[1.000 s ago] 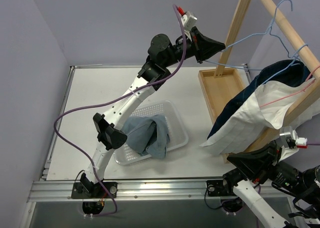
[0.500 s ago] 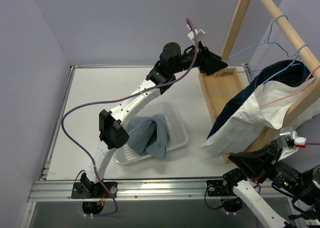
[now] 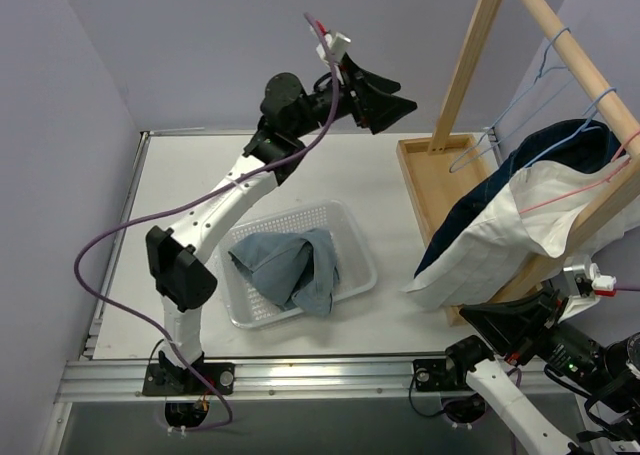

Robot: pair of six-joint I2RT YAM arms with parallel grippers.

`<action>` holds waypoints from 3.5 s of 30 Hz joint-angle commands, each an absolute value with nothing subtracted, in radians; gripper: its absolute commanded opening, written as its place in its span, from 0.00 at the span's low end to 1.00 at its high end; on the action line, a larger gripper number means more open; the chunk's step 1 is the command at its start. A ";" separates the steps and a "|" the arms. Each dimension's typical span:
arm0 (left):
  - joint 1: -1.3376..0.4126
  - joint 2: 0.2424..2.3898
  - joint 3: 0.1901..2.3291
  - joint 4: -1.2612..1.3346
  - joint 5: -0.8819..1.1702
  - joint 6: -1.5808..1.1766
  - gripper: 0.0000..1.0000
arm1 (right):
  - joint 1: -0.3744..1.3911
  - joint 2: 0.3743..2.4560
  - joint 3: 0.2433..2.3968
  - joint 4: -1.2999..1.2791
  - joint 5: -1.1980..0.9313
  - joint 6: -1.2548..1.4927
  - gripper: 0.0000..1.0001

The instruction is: Remove the skirt from the hanger

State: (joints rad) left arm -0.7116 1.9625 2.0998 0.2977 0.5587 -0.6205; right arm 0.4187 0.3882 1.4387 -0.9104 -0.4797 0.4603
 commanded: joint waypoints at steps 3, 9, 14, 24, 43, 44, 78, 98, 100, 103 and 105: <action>-0.782 1.724 1.973 0.166 0.601 -0.295 0.94 | 0.414 0.423 1.420 -0.836 -0.436 0.472 0.01; -0.911 1.595 1.832 -0.035 0.494 0.005 0.94 | 0.416 0.477 1.437 -0.802 -0.377 0.466 0.04; -0.911 1.643 1.848 -0.095 0.479 -0.080 0.99 | 0.416 0.480 1.443 -0.796 -0.350 0.472 0.04; -0.940 1.759 1.830 0.018 0.446 -0.060 0.86 | 0.416 0.420 1.443 -0.834 -0.298 0.532 0.04; -1.012 1.859 1.871 0.098 0.512 -0.120 0.63 | 0.416 0.384 1.480 -0.899 -0.282 0.548 0.03; -1.015 1.859 1.873 0.095 0.509 -0.123 0.63 | 0.414 0.380 1.482 -0.900 -0.279 0.548 0.03; -1.101 1.855 1.904 0.004 0.451 -0.140 0.75 | 0.428 0.348 1.496 -0.927 -0.247 0.546 0.04; -1.115 2.232 2.479 -0.199 0.572 -0.164 0.77 | 0.430 0.371 1.552 -0.925 -0.226 0.561 0.04; -1.117 2.273 2.558 -0.236 0.566 -0.160 0.73 | 0.431 0.370 1.558 -0.928 -0.224 0.560 0.04; -1.118 2.301 2.608 -0.247 0.554 -0.150 0.39 | 0.431 0.367 1.554 -0.936 -0.219 0.560 0.04; -1.120 2.301 2.615 -0.247 0.519 -0.147 0.02 | 0.433 0.361 1.545 -0.937 -0.216 0.560 0.04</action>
